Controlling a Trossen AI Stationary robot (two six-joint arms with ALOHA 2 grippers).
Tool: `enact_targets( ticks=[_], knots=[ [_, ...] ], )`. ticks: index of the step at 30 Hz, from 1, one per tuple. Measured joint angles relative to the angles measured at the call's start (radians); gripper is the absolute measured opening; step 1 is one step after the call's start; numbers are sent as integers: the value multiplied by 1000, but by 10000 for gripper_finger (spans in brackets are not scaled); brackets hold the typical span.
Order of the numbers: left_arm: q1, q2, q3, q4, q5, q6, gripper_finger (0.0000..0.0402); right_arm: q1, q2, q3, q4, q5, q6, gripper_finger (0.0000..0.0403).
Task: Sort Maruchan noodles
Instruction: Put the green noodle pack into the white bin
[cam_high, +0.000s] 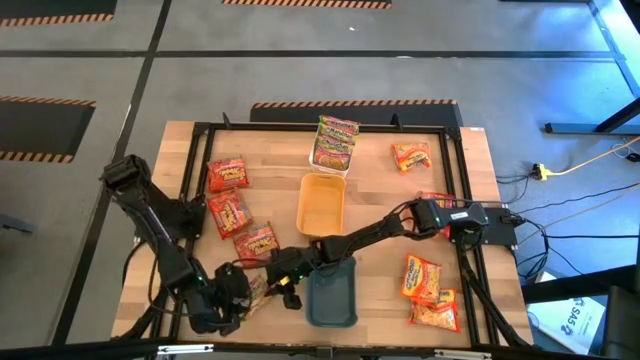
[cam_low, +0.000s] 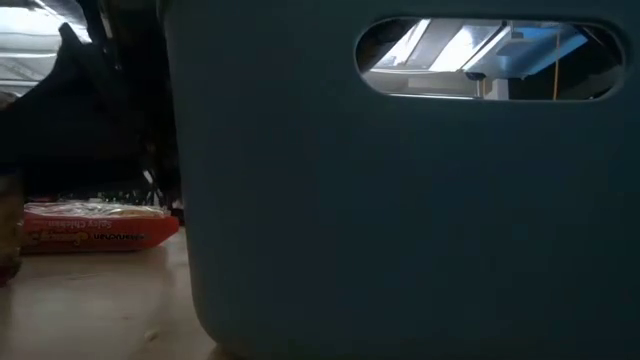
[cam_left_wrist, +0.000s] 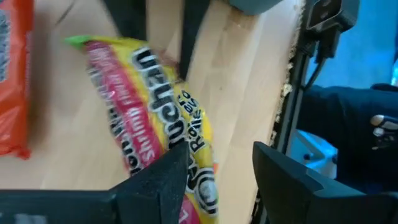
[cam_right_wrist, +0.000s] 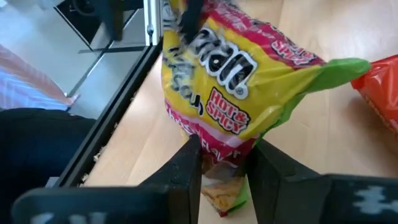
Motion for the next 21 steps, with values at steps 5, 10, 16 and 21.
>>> enact_targets(
  ticks=[5,10,16,21],
  knots=[
    [3,-79,0,-60,-33,2,173,17,-7,0,-10,32,-23,83],
    [1,-136,0,-126,-110,-9,172,24,-18,-2,-23,67,-43,83],
    [14,-119,0,-96,-94,-27,176,28,-18,0,-25,92,-50,83],
    [55,-115,-12,-100,-14,-69,210,28,-18,0,-25,120,-74,83]
  ],
)
